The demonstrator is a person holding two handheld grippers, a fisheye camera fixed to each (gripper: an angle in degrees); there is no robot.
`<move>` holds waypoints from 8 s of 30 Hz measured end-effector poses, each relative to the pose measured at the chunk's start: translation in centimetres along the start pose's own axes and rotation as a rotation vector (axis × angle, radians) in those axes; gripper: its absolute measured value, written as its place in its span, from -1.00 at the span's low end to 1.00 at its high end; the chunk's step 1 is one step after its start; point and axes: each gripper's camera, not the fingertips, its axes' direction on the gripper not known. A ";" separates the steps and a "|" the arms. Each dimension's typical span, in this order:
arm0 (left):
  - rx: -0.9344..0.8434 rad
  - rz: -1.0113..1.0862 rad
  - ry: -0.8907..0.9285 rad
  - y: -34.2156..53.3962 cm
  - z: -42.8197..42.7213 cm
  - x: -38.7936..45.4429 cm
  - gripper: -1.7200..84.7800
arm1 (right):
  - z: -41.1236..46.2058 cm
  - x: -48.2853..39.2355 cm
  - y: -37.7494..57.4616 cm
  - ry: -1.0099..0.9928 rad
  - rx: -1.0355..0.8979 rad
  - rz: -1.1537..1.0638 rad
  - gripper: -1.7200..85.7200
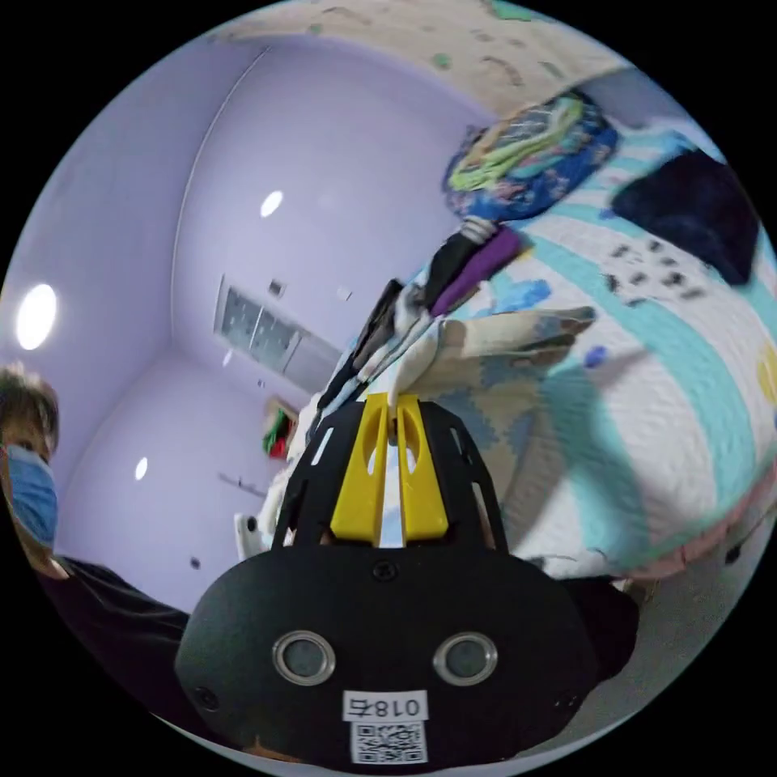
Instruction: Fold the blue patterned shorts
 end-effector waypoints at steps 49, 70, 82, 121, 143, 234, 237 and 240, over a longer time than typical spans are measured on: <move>0.675 -0.742 -0.463 26.5 -35.5 -40.7 -0.71 | 52.4 -40.8 21.5 -0.003 -0.735 -0.691 -0.82; 0.603 -0.670 -0.346 27.2 -37.1 -40.5 -0.92 | 97.0 -66.7 20.2 -0.097 -1.383 -1.247 -0.64; 0.600 -0.589 -0.297 23.6 -37.5 -35.0 -0.90 | 97.0 -69.1 16.4 -0.306 -1.500 -1.322 -0.87; -0.049 0.198 -0.150 -0.5 9.2 20.0 -0.85 | 41.7 -32.8 -11.4 -0.291 -1.114 -1.066 -0.79; -0.194 0.183 0.138 -1.0 9.4 7.9 -0.83 | 26.7 -24.6 -12.7 -0.114 -0.759 -0.438 -0.76; -0.206 -0.189 0.230 -20.0 7.9 -30.2 -0.62 | 13.1 -17.2 -13.5 -0.208 -0.566 -0.040 -0.59; -0.231 -0.144 0.260 -21.2 7.8 -28.9 -0.64 | 13.1 -17.8 -13.4 -0.200 -0.645 -0.092 -0.60; -0.260 -0.075 0.265 -22.5 7.7 -26.8 -0.65 | 13.3 -18.0 -13.1 -0.231 -0.696 -0.095 -0.63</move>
